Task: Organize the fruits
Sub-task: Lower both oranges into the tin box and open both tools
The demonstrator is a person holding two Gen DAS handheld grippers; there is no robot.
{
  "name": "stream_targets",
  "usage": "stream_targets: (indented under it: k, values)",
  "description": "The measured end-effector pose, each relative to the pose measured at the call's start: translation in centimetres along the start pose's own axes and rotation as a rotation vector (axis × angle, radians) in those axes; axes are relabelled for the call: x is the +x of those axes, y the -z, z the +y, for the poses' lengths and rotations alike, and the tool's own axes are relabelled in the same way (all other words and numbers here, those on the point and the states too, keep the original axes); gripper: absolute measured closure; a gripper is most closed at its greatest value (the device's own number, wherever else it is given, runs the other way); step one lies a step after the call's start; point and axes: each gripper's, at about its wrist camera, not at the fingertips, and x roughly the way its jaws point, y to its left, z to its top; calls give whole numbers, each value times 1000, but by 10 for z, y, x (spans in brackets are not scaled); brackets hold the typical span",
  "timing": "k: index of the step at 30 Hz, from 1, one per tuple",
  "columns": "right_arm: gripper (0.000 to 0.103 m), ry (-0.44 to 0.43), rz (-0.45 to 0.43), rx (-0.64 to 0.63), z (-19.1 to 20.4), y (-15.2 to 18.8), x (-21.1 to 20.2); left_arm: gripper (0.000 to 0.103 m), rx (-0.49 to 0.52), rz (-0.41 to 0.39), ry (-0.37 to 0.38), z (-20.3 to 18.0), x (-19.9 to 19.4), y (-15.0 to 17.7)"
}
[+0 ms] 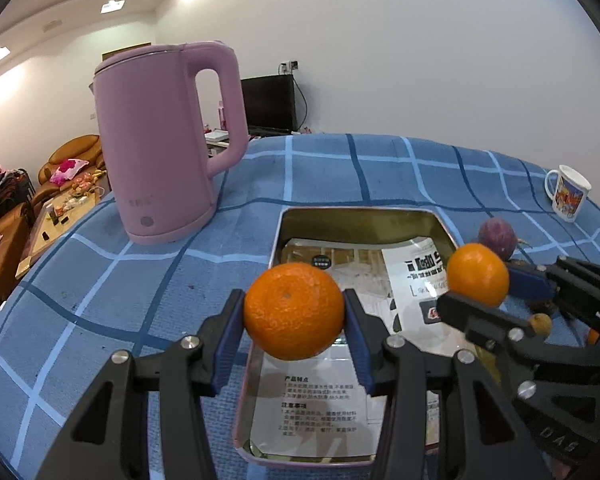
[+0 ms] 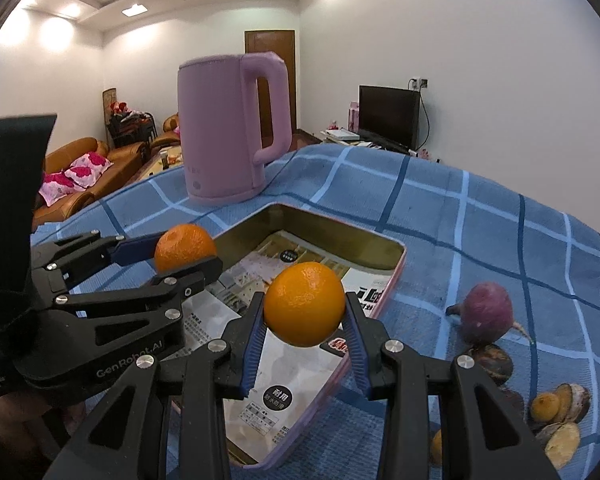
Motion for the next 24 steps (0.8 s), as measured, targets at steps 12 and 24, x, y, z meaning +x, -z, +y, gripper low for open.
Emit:
stream_targets:
  k: [12, 24]
  values:
    - [63, -8, 32, -1, 2, 6, 7, 53, 15, 15, 1, -3, 3, 2]
    - [58, -4, 33, 15, -1, 6, 6, 35, 1, -3, -47, 2, -1, 2]
